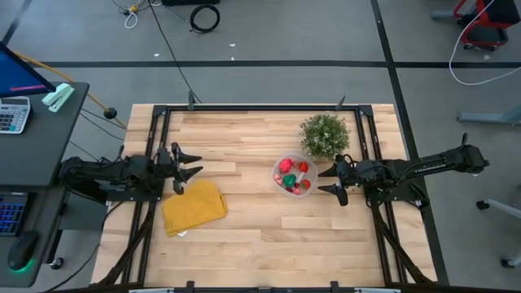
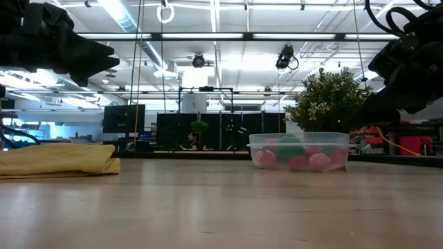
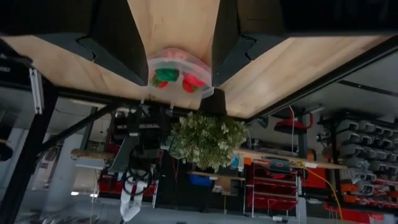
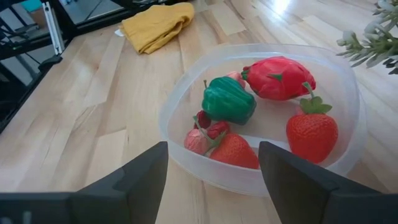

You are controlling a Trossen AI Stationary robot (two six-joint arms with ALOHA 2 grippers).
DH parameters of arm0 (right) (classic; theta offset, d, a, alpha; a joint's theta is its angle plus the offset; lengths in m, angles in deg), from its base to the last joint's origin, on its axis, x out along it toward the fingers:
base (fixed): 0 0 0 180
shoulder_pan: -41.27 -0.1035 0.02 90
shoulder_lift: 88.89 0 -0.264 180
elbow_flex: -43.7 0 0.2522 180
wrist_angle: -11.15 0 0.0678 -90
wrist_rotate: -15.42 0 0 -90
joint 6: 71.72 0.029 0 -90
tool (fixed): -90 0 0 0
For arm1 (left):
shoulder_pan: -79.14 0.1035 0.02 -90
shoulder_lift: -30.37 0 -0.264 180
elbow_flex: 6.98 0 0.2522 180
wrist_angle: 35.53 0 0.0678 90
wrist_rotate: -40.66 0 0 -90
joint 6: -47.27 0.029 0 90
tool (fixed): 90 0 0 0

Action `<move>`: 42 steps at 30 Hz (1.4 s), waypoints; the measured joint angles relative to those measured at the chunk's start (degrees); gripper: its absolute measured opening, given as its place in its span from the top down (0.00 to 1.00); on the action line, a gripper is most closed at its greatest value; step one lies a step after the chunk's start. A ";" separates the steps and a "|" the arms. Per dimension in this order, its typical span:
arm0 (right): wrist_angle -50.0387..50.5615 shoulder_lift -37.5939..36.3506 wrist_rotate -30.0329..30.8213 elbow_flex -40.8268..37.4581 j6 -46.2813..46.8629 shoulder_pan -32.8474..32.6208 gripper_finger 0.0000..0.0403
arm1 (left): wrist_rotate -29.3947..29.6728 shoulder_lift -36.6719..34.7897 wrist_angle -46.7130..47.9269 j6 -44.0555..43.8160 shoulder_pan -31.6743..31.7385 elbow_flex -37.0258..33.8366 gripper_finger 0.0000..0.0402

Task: Pick and placing Produce into tupperware
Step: Return to Home Position

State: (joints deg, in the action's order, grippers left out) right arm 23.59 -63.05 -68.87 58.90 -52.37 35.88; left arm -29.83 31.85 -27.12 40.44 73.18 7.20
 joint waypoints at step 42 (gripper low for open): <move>0.00 0.00 0.00 0.00 0.00 0.00 0.36 | -0.04 0.00 -1.09 -0.01 -0.02 0.00 0.56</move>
State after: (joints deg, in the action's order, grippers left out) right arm 23.59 -63.05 -68.87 58.90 -52.37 35.88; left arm -29.87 31.85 -28.21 40.43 73.16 7.20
